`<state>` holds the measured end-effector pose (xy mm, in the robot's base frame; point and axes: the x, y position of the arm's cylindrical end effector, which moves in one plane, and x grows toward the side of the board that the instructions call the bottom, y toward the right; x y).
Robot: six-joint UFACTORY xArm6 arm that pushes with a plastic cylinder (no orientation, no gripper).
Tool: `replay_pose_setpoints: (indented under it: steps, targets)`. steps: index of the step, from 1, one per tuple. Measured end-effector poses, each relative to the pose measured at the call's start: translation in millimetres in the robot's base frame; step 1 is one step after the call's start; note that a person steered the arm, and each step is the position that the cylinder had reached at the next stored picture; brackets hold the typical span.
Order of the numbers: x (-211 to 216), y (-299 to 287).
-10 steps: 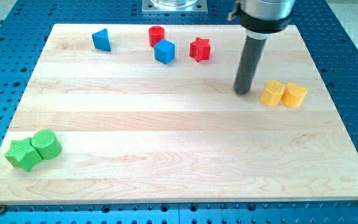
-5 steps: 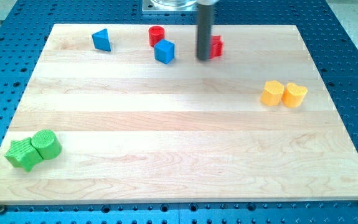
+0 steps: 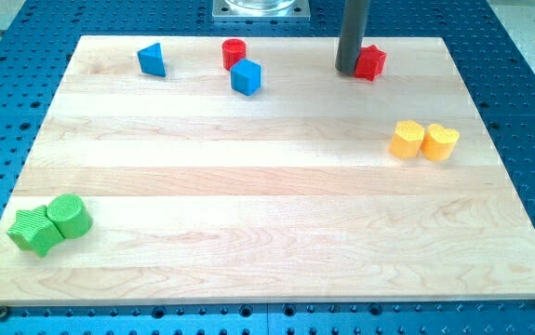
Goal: Push the red star above the hexagon
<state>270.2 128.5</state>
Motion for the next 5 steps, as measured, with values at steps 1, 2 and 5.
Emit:
replay_pose_setpoints:
  steps: [1,2,5]
  targets:
    - [30.5,-57.6]
    - [47.8,-69.0]
    - [-4.9,11.0]
